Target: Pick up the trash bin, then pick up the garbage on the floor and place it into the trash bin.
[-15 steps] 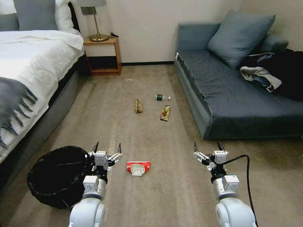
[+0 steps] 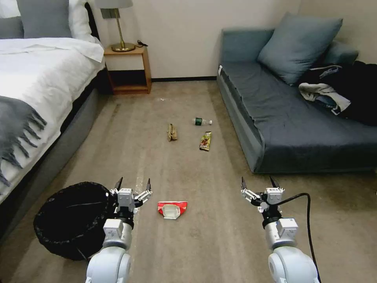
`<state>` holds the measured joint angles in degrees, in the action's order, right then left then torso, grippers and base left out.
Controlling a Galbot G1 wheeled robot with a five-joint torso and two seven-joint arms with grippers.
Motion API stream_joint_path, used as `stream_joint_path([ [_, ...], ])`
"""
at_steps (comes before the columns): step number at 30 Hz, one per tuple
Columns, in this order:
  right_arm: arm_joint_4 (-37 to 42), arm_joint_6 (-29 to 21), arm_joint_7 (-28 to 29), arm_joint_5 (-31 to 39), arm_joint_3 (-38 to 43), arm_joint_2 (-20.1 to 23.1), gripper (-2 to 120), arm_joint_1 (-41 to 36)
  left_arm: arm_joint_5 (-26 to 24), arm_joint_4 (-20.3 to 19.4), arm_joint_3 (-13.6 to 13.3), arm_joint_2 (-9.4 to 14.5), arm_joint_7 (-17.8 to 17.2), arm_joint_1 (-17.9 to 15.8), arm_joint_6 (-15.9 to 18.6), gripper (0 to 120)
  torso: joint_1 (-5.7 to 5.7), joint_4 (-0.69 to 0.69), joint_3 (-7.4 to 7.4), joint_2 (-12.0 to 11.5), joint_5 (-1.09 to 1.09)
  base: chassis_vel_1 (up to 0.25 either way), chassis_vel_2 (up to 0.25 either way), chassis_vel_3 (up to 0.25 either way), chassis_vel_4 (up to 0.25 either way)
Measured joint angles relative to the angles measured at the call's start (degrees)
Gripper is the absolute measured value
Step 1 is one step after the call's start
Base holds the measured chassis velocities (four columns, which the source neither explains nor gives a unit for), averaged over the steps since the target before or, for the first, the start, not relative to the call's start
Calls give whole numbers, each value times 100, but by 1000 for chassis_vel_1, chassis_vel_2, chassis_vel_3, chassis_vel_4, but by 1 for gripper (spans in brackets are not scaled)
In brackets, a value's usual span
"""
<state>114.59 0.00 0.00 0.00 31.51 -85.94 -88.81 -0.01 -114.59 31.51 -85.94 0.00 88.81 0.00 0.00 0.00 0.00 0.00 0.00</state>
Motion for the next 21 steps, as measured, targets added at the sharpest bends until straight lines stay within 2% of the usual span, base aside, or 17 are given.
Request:
stream_joint_path([
  [21,0,0,0,0,0,0,100,0,0,-1,0,0,0,0,0,100,0,0,0,0,0,0,0,0,0],
])
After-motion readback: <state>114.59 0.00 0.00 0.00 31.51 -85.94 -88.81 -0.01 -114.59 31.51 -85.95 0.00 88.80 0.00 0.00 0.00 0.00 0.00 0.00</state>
